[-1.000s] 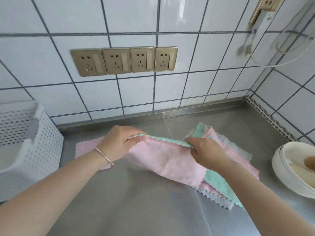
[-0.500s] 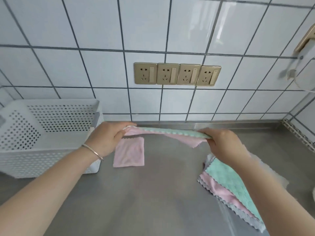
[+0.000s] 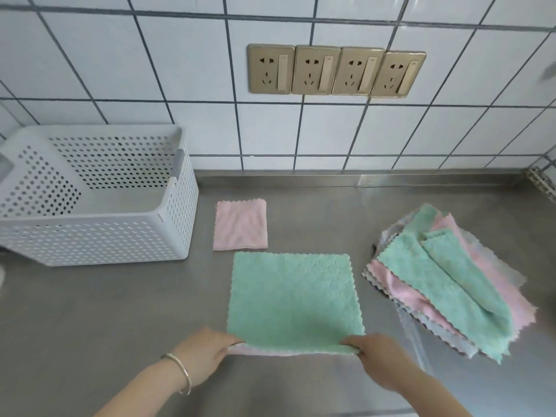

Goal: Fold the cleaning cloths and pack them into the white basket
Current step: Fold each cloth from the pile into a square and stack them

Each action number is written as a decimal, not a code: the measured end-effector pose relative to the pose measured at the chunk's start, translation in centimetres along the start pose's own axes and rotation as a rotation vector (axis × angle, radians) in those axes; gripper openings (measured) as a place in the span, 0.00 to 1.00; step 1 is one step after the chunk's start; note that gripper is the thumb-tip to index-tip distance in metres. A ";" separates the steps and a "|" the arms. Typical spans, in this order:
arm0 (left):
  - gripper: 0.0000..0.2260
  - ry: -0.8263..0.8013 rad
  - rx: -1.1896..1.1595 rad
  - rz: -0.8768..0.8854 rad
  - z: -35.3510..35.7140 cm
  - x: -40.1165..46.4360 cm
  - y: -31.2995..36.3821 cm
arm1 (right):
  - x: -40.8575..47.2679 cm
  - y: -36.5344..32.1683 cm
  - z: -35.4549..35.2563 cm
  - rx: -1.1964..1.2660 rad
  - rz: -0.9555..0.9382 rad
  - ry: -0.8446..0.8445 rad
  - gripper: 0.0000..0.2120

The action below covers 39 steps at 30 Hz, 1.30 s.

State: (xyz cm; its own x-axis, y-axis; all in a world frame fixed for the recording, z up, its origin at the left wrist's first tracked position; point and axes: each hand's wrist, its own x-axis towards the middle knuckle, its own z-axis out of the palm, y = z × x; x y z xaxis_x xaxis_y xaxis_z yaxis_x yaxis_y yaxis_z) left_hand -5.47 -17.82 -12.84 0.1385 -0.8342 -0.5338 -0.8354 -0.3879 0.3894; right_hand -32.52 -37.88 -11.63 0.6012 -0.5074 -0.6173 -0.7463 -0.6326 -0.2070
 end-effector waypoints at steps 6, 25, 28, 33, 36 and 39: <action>0.09 -0.169 -0.073 -0.079 0.4 0.1 0.1 | -0.3 -0.3 0.4 -0.029 -0.018 -0.115 0.11; 0.09 0.321 -0.542 -0.462 -3.2 8.1 -0.2 | 6.7 1.1 -1.7 0.681 0.372 0.227 0.15; 0.11 0.358 -0.537 -0.495 -3.2 9.8 -0.5 | 7.4 0.9 -1.8 0.659 0.415 0.252 0.12; 0.09 0.376 -0.505 -0.560 -2.7 11.4 -0.4 | 8.3 0.9 -1.5 0.671 0.474 0.296 0.15; 0.09 0.378 -0.480 -0.585 -2.6 11.9 -0.4 | 8.5 0.9 -1.4 0.672 0.501 0.304 0.16; 0.11 0.359 -0.470 -0.610 -2.6 12.3 -0.5 | 8.6 1.0 -1.5 0.685 0.508 0.306 0.14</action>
State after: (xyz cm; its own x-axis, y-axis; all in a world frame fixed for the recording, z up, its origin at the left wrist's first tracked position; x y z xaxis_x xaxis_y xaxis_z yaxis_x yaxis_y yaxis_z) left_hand -1.94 -28.88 -17.69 0.7198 -0.4693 -0.5116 -0.2629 -0.8663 0.4248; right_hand -27.63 -43.77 -16.03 0.1294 -0.8258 -0.5489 -0.8902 0.1471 -0.4312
